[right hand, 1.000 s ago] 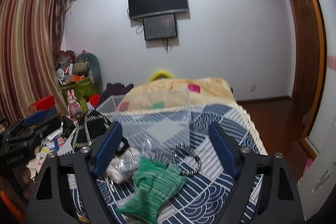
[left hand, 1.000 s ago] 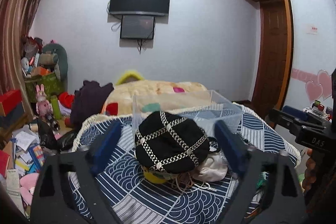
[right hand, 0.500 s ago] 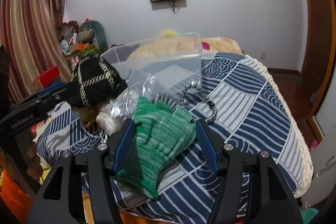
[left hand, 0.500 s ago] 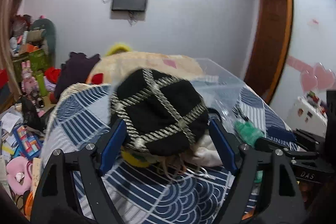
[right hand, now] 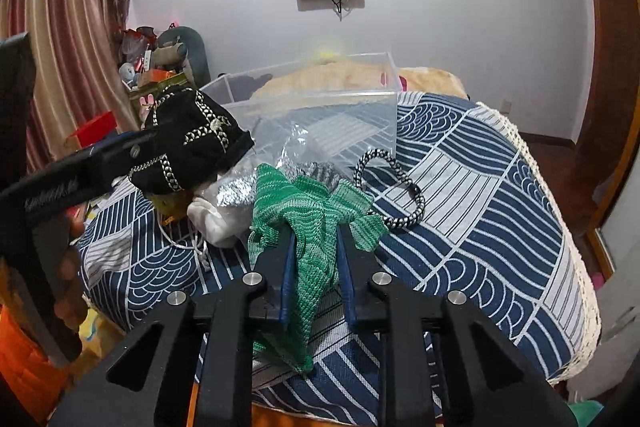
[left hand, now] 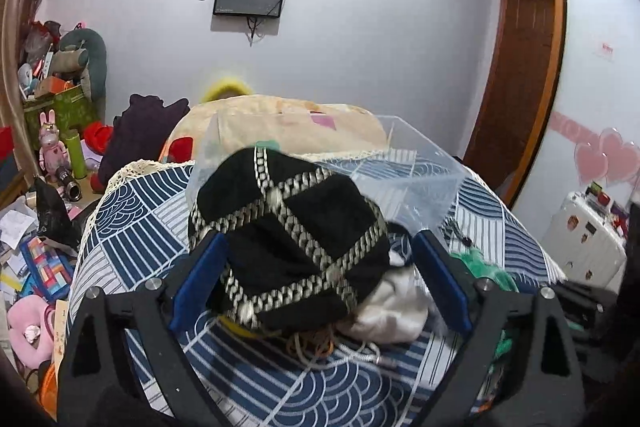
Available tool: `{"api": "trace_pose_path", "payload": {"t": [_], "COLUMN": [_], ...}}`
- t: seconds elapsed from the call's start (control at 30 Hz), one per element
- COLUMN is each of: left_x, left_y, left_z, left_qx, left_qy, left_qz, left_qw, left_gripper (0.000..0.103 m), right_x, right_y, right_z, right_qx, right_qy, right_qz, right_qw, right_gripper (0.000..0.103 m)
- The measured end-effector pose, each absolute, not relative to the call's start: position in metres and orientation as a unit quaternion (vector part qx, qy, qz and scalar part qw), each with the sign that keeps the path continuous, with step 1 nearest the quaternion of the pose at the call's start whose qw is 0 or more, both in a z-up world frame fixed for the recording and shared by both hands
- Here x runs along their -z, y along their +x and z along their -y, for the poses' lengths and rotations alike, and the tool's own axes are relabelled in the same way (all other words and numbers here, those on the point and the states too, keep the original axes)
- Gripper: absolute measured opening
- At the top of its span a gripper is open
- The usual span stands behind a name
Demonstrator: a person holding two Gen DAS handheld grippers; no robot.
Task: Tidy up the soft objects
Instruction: 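Grasp the black chain-trimmed hat with the left tool while the right tool grasps the green glove, then carry the hat into the clear box with the left tool while the right tool drops the glove in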
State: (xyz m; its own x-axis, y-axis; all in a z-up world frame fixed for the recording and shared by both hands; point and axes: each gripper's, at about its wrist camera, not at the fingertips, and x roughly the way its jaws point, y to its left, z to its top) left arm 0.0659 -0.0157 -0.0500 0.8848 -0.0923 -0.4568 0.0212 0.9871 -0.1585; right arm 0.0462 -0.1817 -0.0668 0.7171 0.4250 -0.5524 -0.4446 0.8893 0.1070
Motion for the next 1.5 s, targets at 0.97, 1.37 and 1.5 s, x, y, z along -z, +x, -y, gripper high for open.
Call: {"api": "trace_pose_path", "payload": {"t": [0.97,1.37,1.5], "left_x": [0.018,-0.009,-0.007], "left_y": [0.036,0.063,0.079], "left_z": [-0.030,-0.022,-0.023], "left_qx": [0.019,0.030,0.033], "left_qy": [-0.082,-0.058,-0.062], "left_qz": [-0.187,-0.167,-0.169], "left_qw": [0.979,0.984,0.983], "left_gripper": [0.022,0.022,0.022], "right_x": [0.006,-0.022,-0.026], "right_y": [0.060,0.097,0.110], "right_z": [0.186,0.154,0.143], "right_qx": [-0.226,-0.219,-0.219], "right_qy": [-0.011,-0.034,-0.037], "right_qz": [-0.229,-0.192,-0.191], "right_qw": [0.947,0.956,0.956], "right_gripper": [0.016,0.016,0.016]}}
